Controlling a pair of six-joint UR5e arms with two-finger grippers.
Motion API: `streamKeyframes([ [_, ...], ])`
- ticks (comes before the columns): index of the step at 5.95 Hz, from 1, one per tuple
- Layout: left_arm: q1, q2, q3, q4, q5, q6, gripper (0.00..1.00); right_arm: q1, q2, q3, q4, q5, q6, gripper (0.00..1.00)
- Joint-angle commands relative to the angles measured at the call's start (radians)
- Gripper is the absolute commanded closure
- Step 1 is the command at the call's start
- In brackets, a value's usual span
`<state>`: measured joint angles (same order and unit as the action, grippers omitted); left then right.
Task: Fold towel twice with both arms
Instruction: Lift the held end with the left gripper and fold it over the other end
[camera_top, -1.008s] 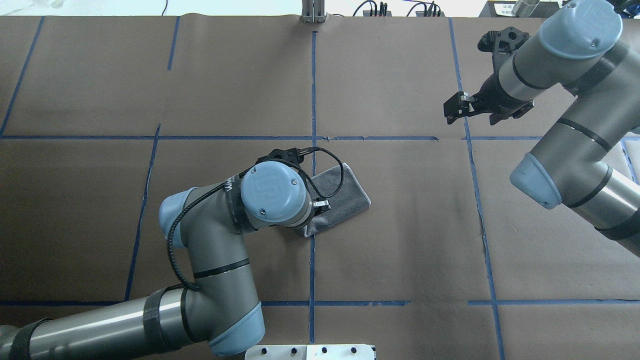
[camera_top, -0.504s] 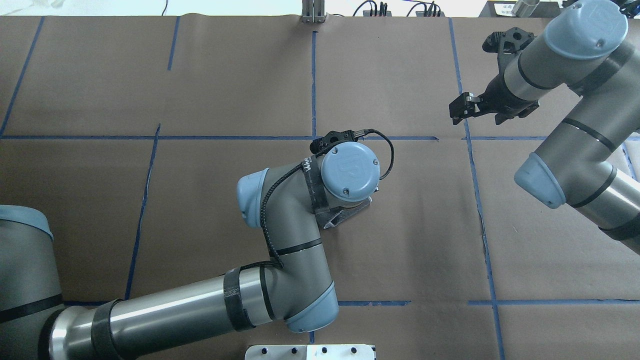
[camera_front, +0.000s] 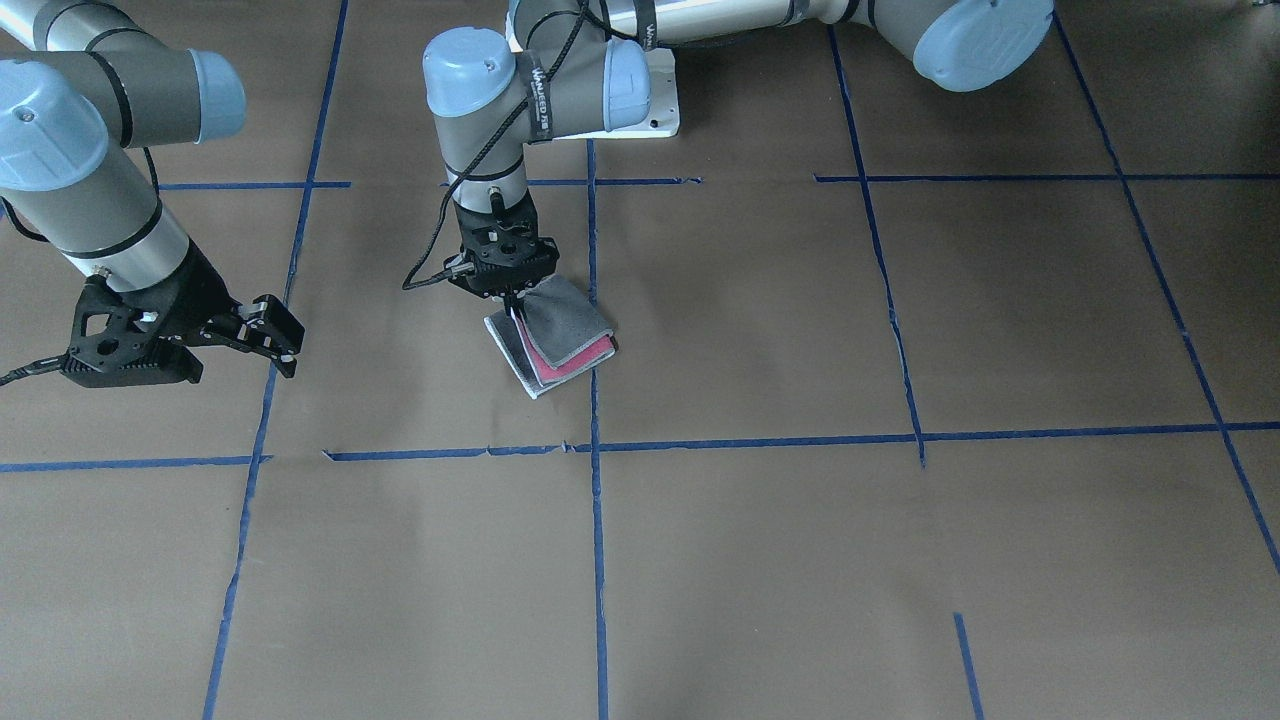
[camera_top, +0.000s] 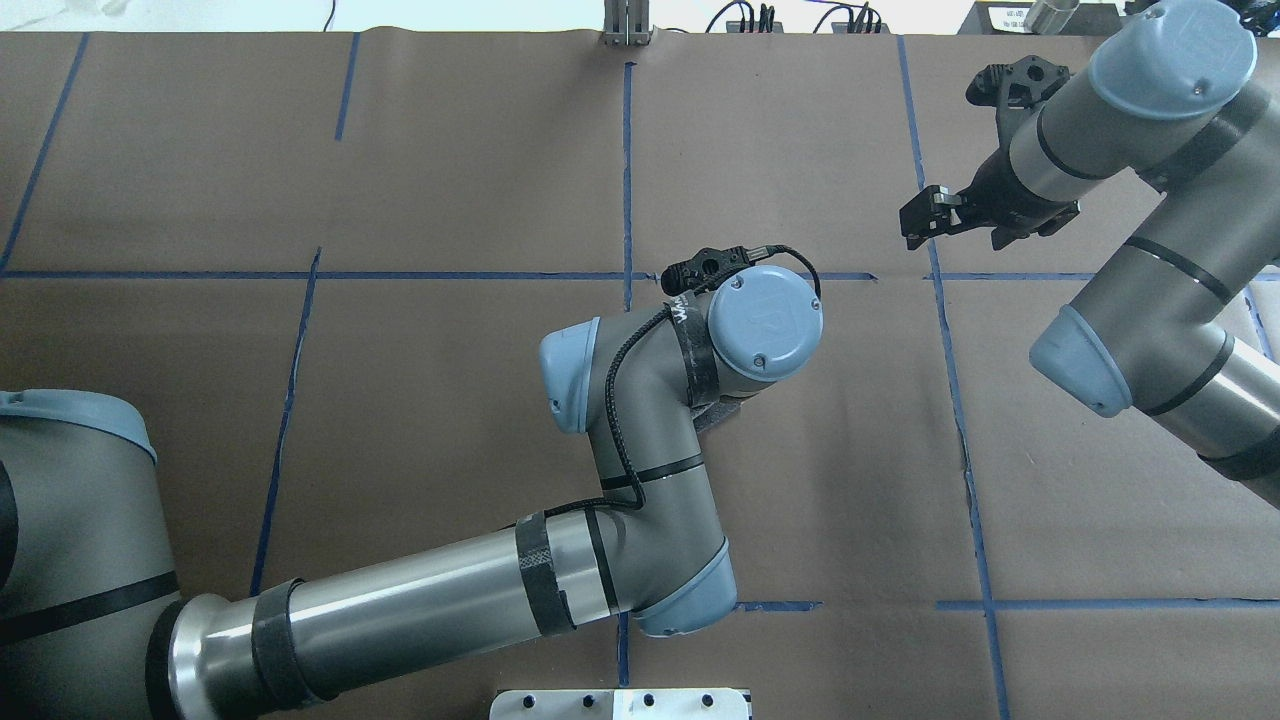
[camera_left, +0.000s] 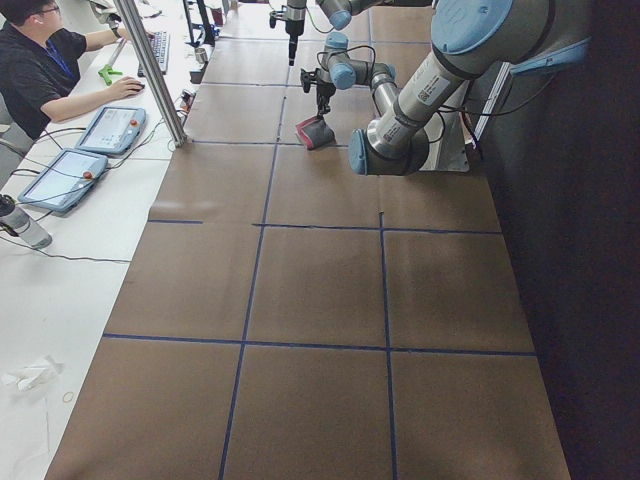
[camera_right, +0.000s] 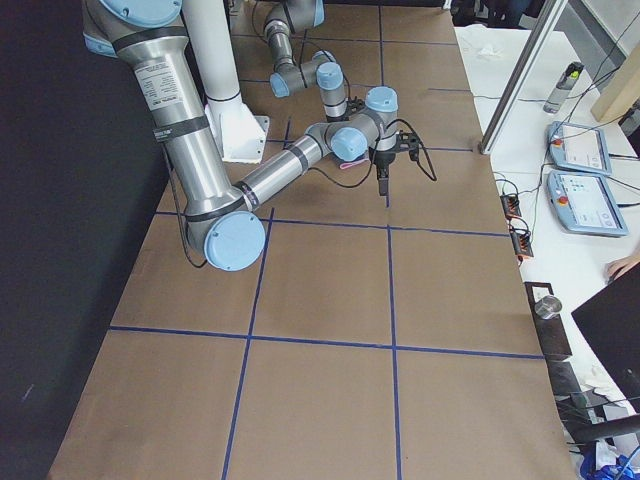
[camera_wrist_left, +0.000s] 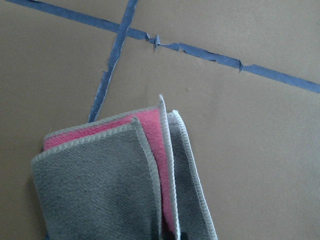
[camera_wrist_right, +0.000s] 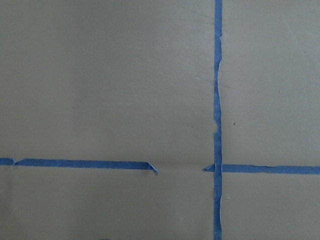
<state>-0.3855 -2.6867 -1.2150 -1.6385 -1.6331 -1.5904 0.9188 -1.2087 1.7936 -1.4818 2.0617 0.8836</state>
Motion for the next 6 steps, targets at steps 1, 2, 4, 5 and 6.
streamKeyframes([
  [1, -0.009, -0.019, 0.032, -0.029, 0.004, 0.025, 0.01, 0.002, 0.0, 0.0, 0.0, 0.0, 0.0, 0.0],
  [2, -0.015, -0.038, 0.031, -0.027, 0.001, 0.067, 0.0, 0.006, 0.0, 0.0, 0.0, 0.002, 0.0, 0.0],
  [4, -0.086, -0.027, -0.004, -0.008, -0.142, 0.181, 0.0, 0.027, 0.0, 0.001, -0.002, 0.035, -0.021, 0.0],
  [5, -0.131, 0.014, -0.077, 0.058, -0.207, 0.292, 0.0, 0.058, -0.005, 0.0, -0.009, 0.081, -0.085, 0.0],
  [6, -0.185, 0.128, -0.254, 0.156, -0.268, 0.435, 0.0, 0.099, -0.034, 0.0, -0.011, 0.101, -0.147, 0.0],
])
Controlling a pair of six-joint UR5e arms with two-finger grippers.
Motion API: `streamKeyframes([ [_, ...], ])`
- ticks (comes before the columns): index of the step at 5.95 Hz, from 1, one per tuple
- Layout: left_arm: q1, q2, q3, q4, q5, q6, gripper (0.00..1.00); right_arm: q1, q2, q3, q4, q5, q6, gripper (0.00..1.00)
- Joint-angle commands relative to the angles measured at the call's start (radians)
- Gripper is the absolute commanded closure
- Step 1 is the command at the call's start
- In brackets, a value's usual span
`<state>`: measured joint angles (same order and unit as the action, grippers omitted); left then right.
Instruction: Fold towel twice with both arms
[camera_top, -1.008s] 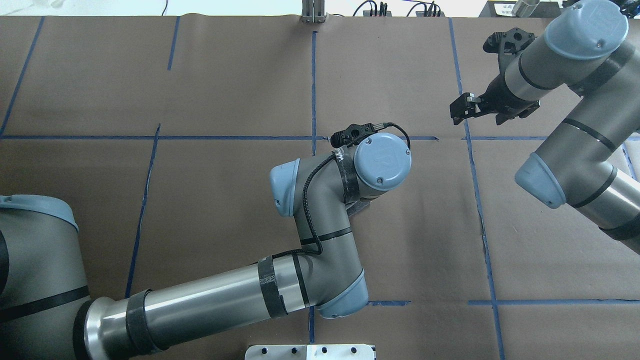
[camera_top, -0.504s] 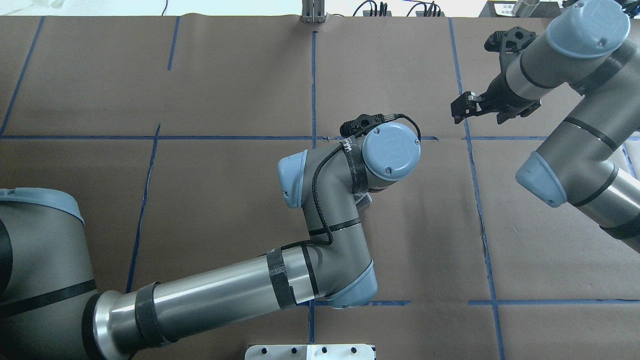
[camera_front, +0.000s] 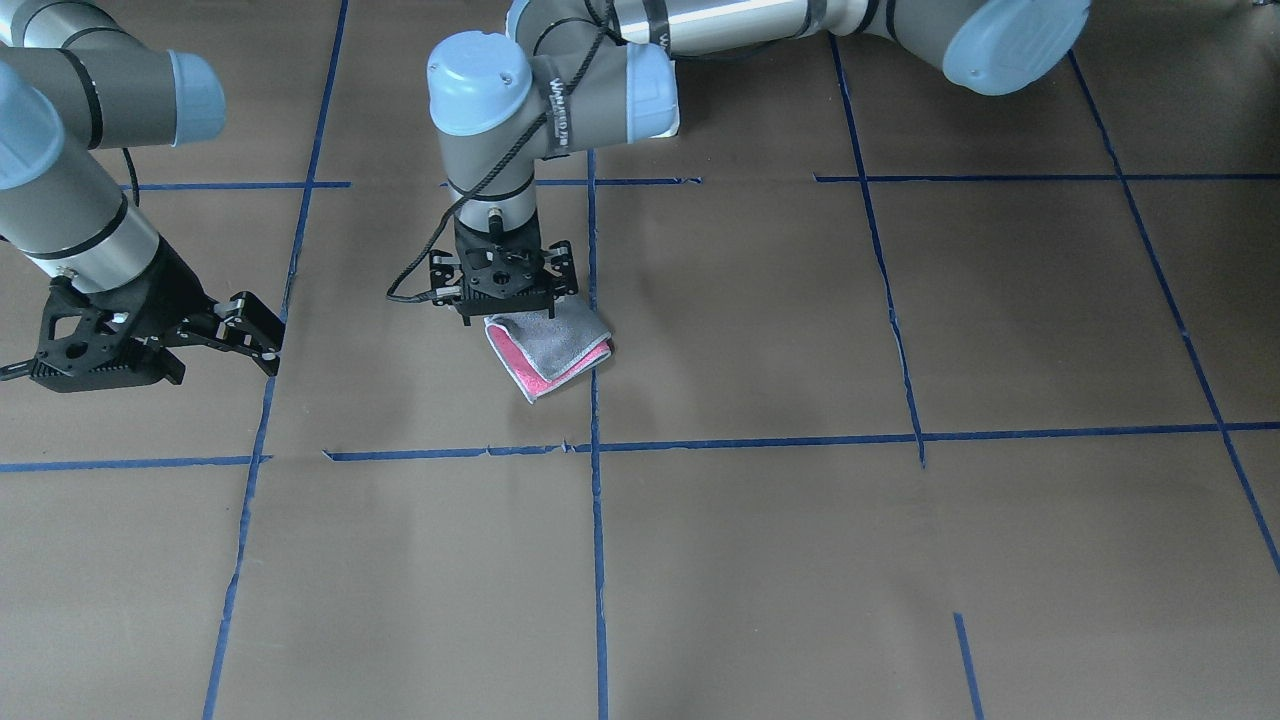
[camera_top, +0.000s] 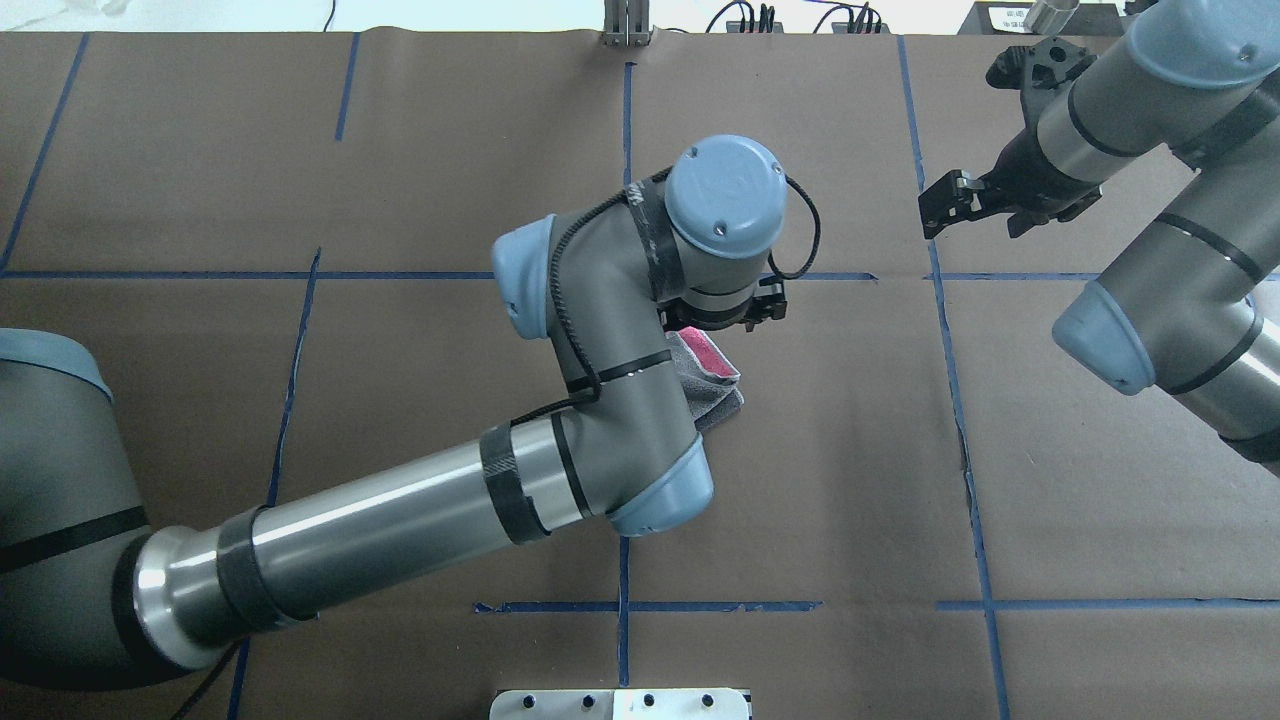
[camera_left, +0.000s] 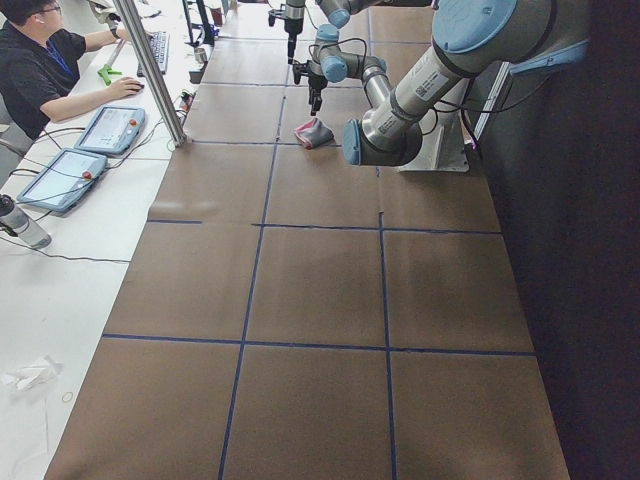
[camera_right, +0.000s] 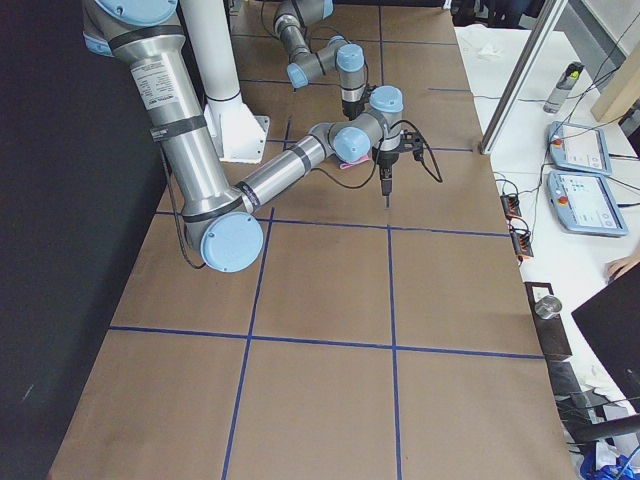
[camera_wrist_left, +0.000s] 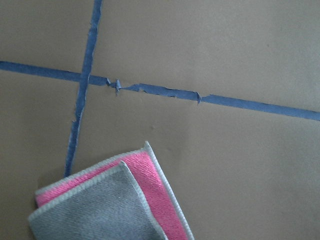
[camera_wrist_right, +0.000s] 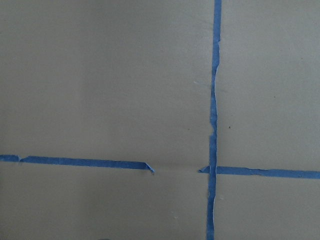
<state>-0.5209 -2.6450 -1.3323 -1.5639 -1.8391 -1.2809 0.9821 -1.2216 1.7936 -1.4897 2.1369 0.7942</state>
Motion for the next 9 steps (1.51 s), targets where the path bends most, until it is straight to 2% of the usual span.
streamKeyframes([
  [1, -0.106, 0.223, -0.303, 0.143, -0.115, 0.252, 0.0, 0.088, -0.076, 0.0, 0.0, 0.032, -0.172, 0.0],
  [2, -0.175, 0.393, -0.45, 0.143, -0.13, 0.387, 0.0, 0.175, -0.151, 0.0, -0.003, 0.097, -0.328, 0.0],
  [3, -0.28, 0.527, -0.549, 0.145, -0.223, 0.569, 0.0, 0.257, -0.229, -0.002, -0.001, 0.113, -0.483, 0.0],
  [4, -0.389, 0.651, -0.597, 0.143, -0.3, 0.748, 0.0, 0.327, -0.304, 0.0, 0.002, 0.133, -0.618, 0.0],
  [5, -0.53, 0.775, -0.596, 0.139, -0.36, 1.019, 0.0, 0.404, -0.381, 0.0, 0.002, 0.147, -0.756, 0.0],
  [6, -0.704, 0.865, -0.564, 0.143, -0.458, 1.218, 0.0, 0.479, -0.444, -0.003, 0.0, 0.147, -0.853, 0.0],
  [7, -0.822, 0.928, -0.508, 0.142, -0.491, 1.367, 0.0, 0.522, -0.5, -0.005, 0.002, 0.155, -0.862, 0.0],
  [8, -0.893, 0.976, -0.439, 0.14, -0.496, 1.481, 0.0, 0.536, -0.55, -0.016, 0.005, 0.166, -0.856, 0.0],
  [9, -0.916, 1.035, -0.421, 0.134, -0.5, 1.488, 0.0, 0.555, -0.573, -0.04, 0.005, 0.167, -0.856, 0.0],
])
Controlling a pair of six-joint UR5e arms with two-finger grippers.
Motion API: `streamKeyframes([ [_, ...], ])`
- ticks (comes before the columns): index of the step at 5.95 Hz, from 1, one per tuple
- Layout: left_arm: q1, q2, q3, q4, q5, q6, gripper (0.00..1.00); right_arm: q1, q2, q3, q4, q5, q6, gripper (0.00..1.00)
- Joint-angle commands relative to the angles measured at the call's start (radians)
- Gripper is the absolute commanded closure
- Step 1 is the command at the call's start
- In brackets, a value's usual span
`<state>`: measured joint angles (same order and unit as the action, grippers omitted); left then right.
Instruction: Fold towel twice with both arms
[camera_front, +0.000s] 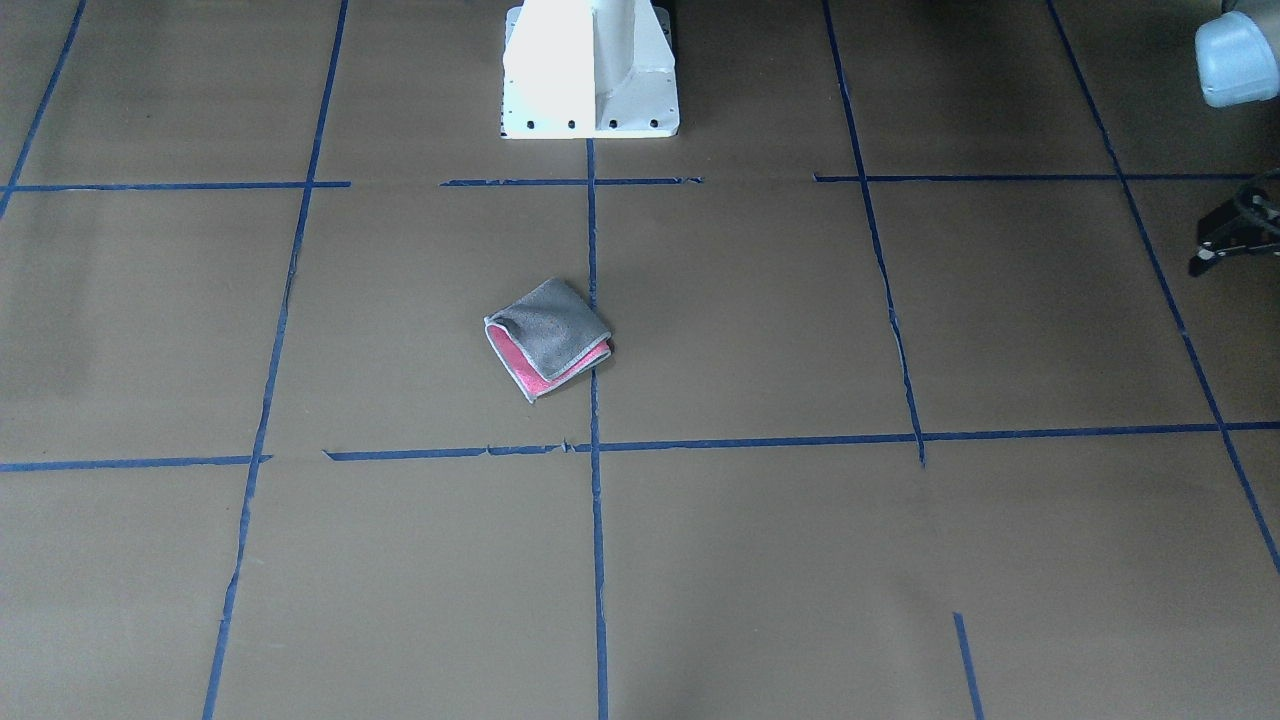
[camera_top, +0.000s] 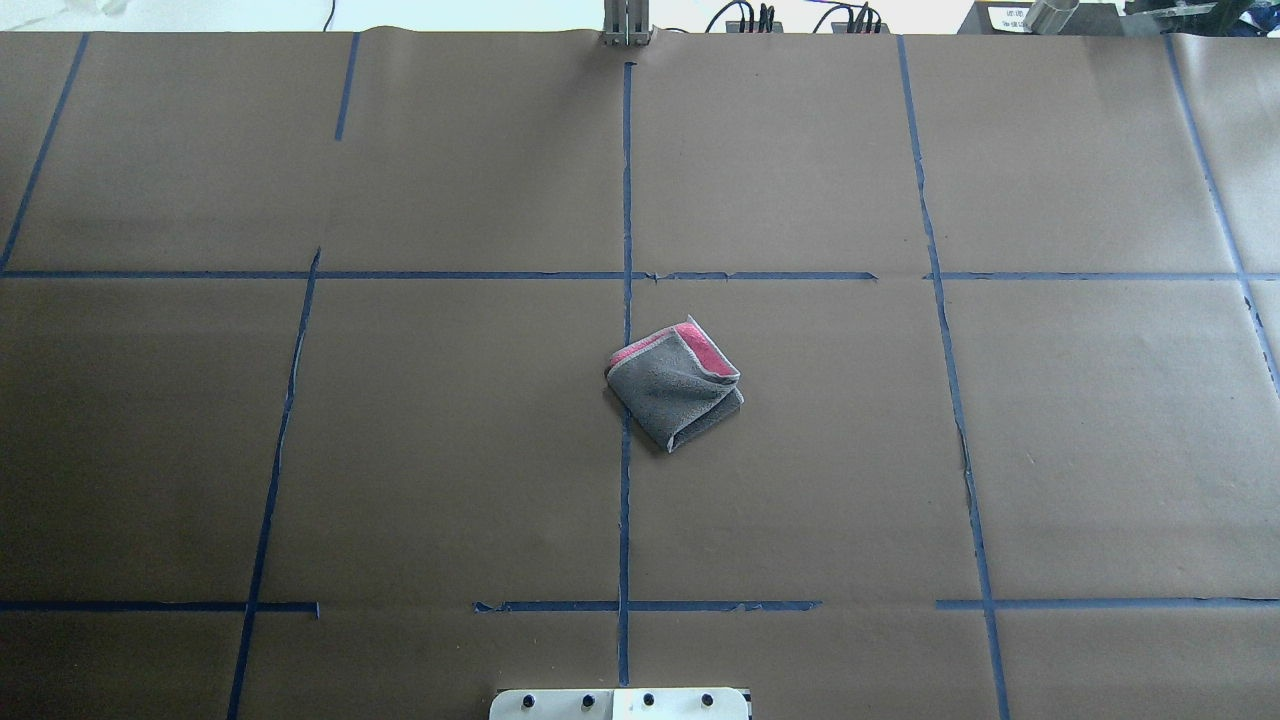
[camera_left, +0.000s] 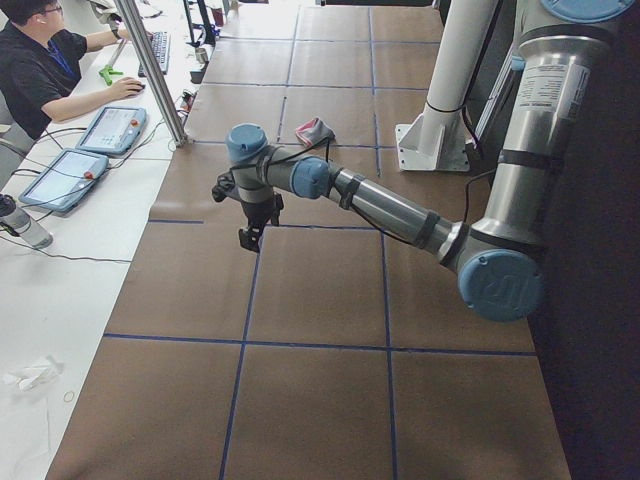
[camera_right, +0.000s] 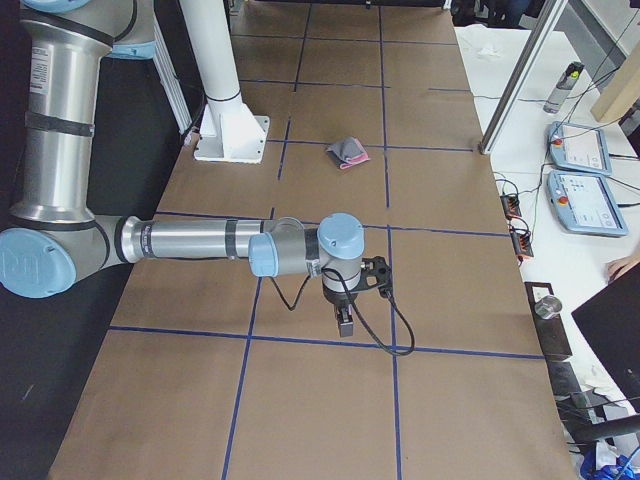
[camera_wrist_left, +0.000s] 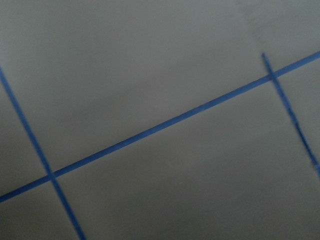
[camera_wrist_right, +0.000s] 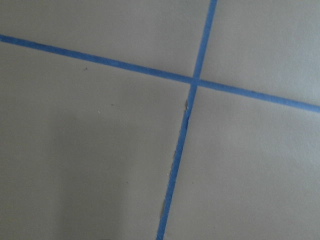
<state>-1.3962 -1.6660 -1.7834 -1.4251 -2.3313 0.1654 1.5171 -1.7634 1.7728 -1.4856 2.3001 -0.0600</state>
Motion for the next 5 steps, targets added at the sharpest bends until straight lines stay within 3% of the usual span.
streamKeyframes([
  [1, -0.043, 0.112, 0.05, 0.005, -0.005, 0.04, 0.0, 0.023, -0.05, -0.033, 0.001, 0.001, 0.003, 0.0],
  [3, -0.133, 0.211, 0.082, -0.017, -0.022, 0.043, 0.0, 0.028, -0.05, -0.046, 0.004, 0.005, 0.002, 0.0],
  [5, -0.13, 0.207, 0.1, -0.012, -0.023, 0.031, 0.0, 0.028, -0.048, -0.044, 0.004, 0.01, 0.003, 0.0],
])
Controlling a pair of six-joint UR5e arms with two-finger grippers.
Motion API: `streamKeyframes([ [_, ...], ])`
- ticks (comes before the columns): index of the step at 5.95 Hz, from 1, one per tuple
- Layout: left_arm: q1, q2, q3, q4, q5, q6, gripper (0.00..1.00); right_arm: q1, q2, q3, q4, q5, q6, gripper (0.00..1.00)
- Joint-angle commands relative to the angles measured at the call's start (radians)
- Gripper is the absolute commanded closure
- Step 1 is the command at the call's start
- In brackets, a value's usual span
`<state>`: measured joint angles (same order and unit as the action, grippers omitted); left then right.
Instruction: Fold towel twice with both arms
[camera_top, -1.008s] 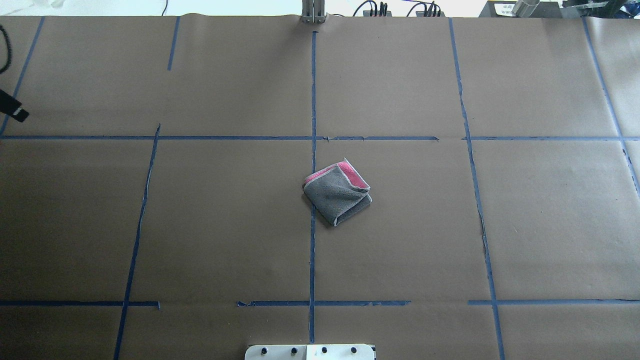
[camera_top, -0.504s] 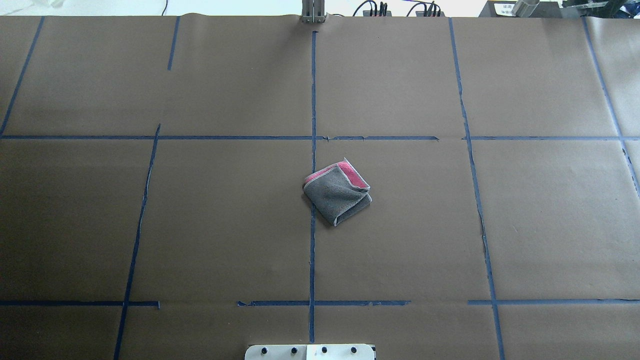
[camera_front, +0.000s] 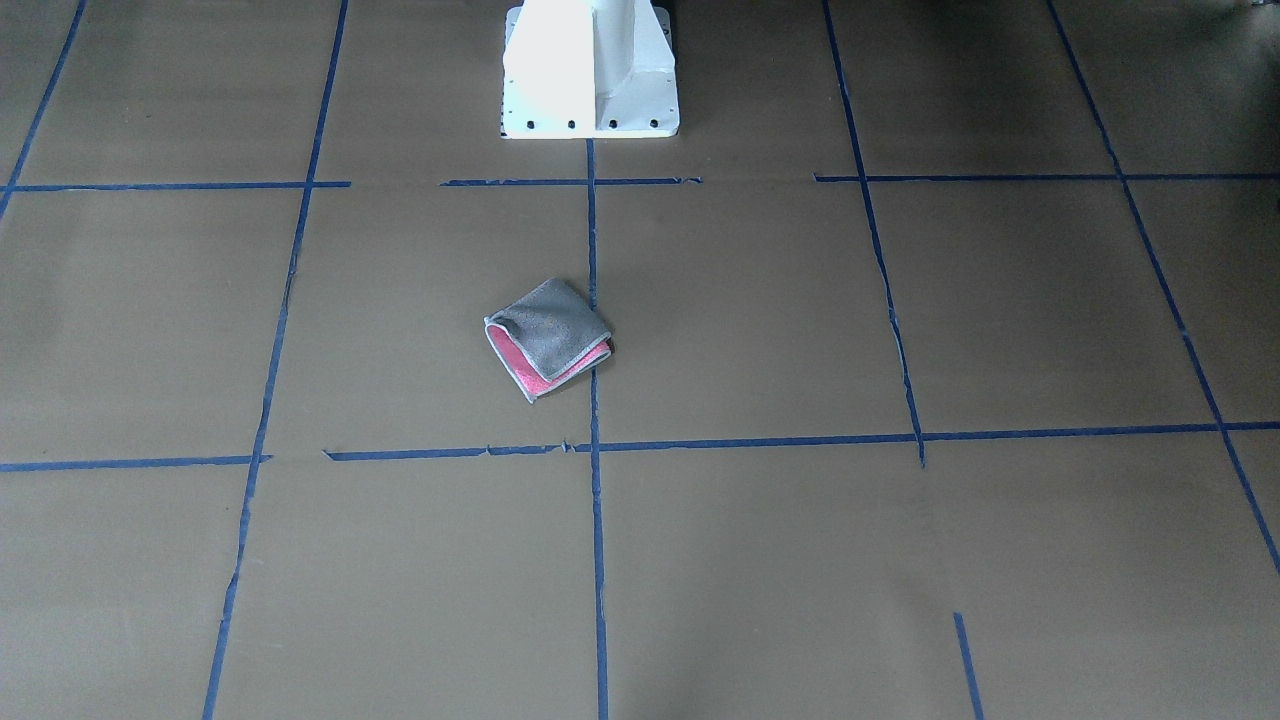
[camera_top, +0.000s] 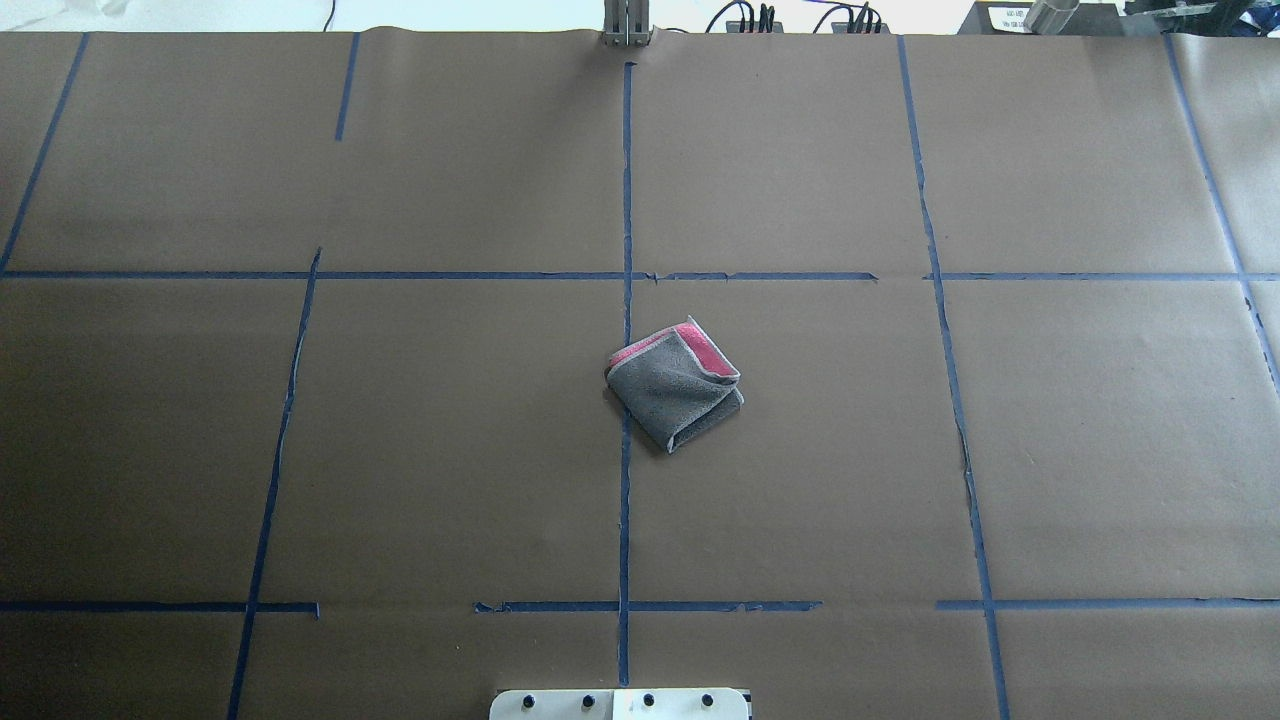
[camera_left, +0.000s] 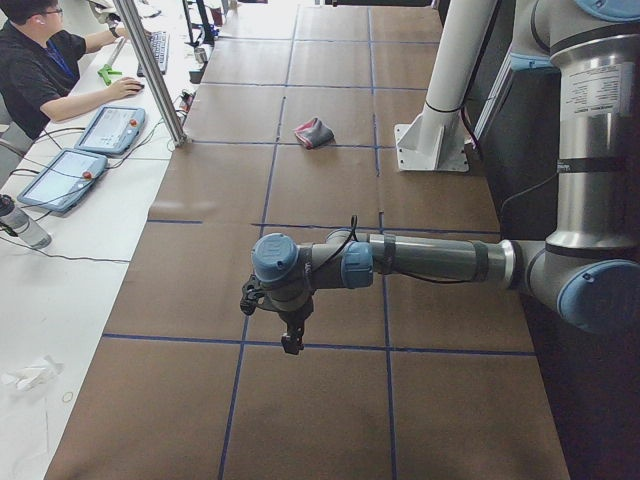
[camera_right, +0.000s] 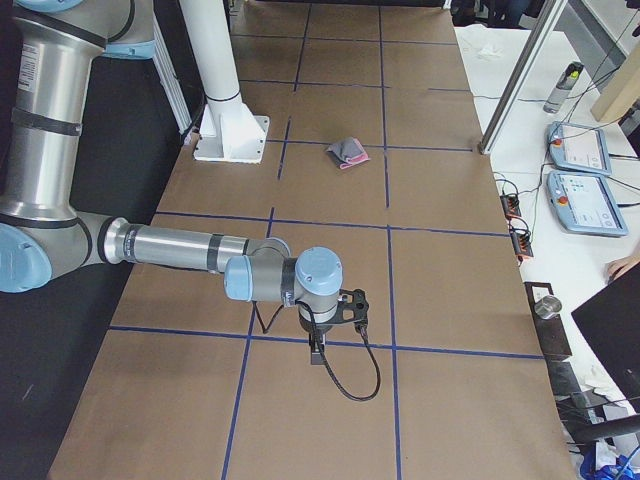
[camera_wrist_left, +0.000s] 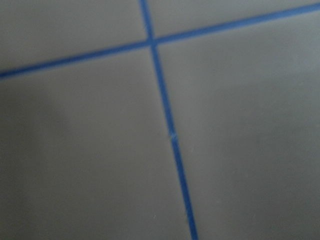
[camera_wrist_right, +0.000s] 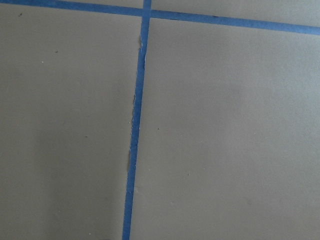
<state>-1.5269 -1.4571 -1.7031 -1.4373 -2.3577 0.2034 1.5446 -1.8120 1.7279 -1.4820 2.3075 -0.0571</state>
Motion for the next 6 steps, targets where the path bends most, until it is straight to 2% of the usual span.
streamKeyframes([
  [1, 0.001, -0.003, 0.002, 0.0, 0.003, -0.001, 0.0, 0.0, -0.004, -0.001, 0.0, 0.0, -0.004, 0.0],
  [6, -0.001, 0.02, 0.007, 0.0, -0.003, 0.001, 0.0, -0.001, -0.006, -0.021, 0.002, 0.001, -0.006, 0.0],
])
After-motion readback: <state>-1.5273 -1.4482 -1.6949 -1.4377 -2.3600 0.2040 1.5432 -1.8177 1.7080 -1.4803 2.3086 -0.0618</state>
